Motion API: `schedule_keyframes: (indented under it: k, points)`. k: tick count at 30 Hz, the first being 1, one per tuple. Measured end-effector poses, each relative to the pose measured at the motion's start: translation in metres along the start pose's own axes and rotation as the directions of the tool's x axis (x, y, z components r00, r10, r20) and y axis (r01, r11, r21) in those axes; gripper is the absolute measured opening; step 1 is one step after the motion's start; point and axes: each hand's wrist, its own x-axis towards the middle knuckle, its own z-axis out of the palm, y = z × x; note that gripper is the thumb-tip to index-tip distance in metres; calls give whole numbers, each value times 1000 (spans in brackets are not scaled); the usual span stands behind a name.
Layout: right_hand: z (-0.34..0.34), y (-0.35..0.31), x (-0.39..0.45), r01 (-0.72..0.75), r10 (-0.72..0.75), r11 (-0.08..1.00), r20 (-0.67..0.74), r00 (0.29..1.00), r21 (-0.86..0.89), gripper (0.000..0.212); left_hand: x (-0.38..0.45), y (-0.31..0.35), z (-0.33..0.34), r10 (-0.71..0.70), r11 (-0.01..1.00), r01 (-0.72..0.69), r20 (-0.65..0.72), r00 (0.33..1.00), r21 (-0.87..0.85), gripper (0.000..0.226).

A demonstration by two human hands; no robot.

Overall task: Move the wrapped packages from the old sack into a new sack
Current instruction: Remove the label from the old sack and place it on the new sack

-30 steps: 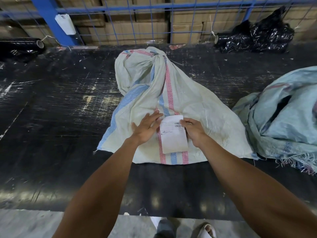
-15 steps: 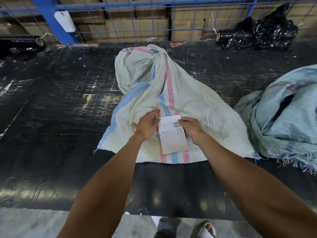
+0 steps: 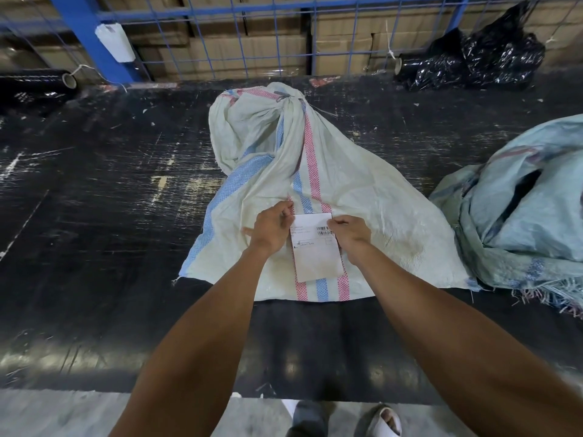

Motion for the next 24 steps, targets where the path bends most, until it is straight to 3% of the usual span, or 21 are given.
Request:
schedule_keyframes:
  k: [12,19,24]
  points:
    - [2,1,0,93,-107,970,-48,993,-225,24,-5,8,-3,19,999,-18,-11,1000,48,36]
    - [5,2,-4,146,-195,923,-105,975,-357,24,-4,8,1,-6,999,8,-42,999,48,11]
    - [6,5,-5,201,-263,903,-121,957,-379,24,-3,8,2,-43,998,45,-40,998,51,9]
